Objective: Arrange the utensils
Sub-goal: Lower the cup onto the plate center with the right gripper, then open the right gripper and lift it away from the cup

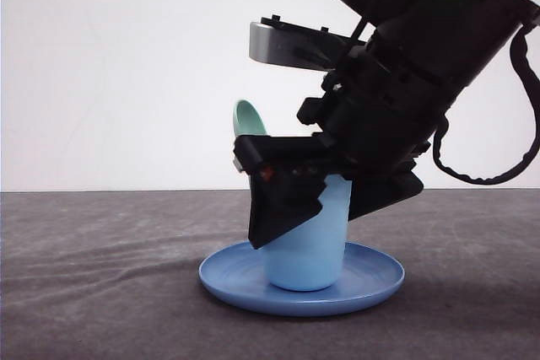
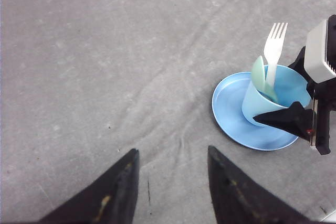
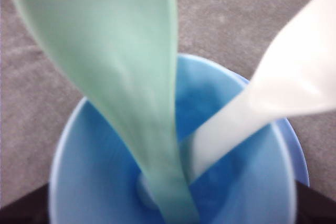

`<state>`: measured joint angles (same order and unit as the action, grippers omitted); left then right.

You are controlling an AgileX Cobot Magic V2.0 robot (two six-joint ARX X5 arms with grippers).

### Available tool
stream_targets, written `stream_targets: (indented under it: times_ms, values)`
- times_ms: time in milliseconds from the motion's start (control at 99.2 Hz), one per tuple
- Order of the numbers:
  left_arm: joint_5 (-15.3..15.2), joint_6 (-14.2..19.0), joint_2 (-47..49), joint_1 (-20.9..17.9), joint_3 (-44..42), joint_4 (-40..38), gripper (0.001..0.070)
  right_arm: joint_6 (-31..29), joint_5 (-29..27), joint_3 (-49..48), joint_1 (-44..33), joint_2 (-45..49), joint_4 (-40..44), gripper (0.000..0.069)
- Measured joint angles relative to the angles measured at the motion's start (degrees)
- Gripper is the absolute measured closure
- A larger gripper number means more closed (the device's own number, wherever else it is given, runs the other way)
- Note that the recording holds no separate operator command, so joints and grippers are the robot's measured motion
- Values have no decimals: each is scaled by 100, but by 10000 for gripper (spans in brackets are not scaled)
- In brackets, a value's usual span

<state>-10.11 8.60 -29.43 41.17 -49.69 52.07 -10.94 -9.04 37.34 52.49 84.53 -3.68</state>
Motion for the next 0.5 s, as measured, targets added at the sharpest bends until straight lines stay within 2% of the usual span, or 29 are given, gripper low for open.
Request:
stream_targets:
  times_ms: [71, 151, 303, 504]
  values:
    - [0, 0, 0, 0, 0, -2, 470, -15, 2, 0, 0, 9, 24, 98]
    - [0, 0, 0, 0, 0, 0, 470, -44, 2, 0, 0, 9, 107, 57]
    - [0, 0, 0, 0, 0, 0, 470, -46, 2, 2, 0, -146, 511, 43]
    - [0, 0, 0, 0, 0, 0, 470, -46, 2, 240, 0, -863, 1165, 42]
